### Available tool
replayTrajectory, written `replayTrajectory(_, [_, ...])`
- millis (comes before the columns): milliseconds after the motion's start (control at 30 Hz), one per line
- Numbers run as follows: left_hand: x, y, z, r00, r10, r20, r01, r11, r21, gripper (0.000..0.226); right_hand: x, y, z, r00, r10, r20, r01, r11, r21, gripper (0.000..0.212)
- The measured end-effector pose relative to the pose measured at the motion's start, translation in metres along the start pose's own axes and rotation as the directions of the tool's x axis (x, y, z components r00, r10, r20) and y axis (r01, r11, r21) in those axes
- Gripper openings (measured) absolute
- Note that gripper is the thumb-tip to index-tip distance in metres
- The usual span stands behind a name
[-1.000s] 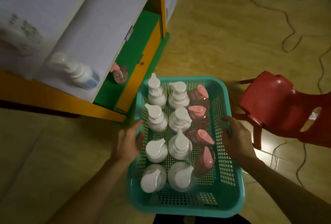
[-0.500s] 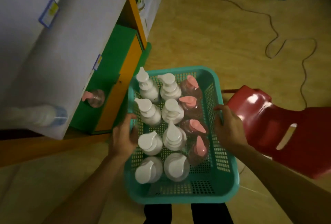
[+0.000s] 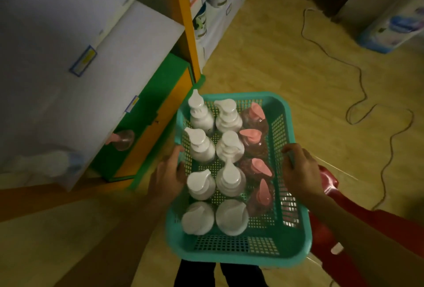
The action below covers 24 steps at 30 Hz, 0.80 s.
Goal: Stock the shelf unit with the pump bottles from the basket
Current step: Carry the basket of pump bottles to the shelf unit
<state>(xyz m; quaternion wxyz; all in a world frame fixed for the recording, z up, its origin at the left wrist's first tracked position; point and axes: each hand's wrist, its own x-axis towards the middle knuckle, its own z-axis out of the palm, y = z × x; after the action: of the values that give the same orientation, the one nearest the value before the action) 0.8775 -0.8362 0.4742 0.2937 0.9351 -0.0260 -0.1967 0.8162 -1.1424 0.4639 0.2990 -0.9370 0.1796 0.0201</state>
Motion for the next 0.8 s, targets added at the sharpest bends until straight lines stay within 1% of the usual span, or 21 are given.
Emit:
replayTrajectory(100, [0.027,-0.005,-0.008,0.999,-0.019,-0.027,0.019,1.000,0.007,0.040,0.029,-0.005,0.012,1.000,-0.008,0.026,0.009,0.999,-0.041,0.023])
replayTrajectory(167, [0.045,-0.010,-0.012,0.997,-0.079,-0.020,0.079,0.997,-0.006,0.041,0.051,-0.012,0.022,0.998,-0.008,0.061,0.011,0.999,-0.052,0.024])
replayTrajectory(233, [0.060,-0.014,-0.019,0.989,-0.147,-0.024,0.144,0.986,-0.089,0.051,0.071,-0.021,0.032,0.997,-0.019,0.076,0.023,0.999,-0.043,0.028])
replayTrajectory(300, [0.073,-0.020,-0.024,0.984,-0.170,-0.059,0.158,0.973,-0.168,0.064,0.090,-0.031,0.039,0.997,-0.047,0.061,0.050,0.997,-0.051,0.030])
replayTrajectory(367, [0.081,-0.026,-0.029,0.977,-0.202,-0.062,0.190,0.968,-0.163,0.069,0.105,-0.039,0.045,0.995,-0.067,0.068,0.071,0.996,-0.059,0.032])
replayTrajectory(500, [0.094,-0.029,-0.032,0.952,-0.304,-0.046,0.294,0.943,-0.159,0.064,0.134,-0.055,0.044,0.986,-0.154,0.069,0.158,0.986,-0.061,0.030])
replayTrajectory(667, [0.107,-0.013,-0.031,0.898,-0.437,-0.045,0.432,0.896,-0.100,0.042,0.169,-0.059,0.040,0.968,-0.209,0.140,0.220,0.973,-0.068,0.023])
replayTrajectory(733, [0.114,-0.006,-0.027,0.886,-0.458,-0.066,0.451,0.887,-0.099,0.037,0.191,-0.054,0.040,0.963,-0.208,0.169,0.220,0.974,-0.058,0.021])
replayTrajectory(800, [0.124,-0.002,-0.019,0.877,-0.471,-0.097,0.458,0.880,-0.126,0.035,0.217,-0.047,0.041,0.950,-0.243,0.198,0.258,0.965,-0.053,0.019])
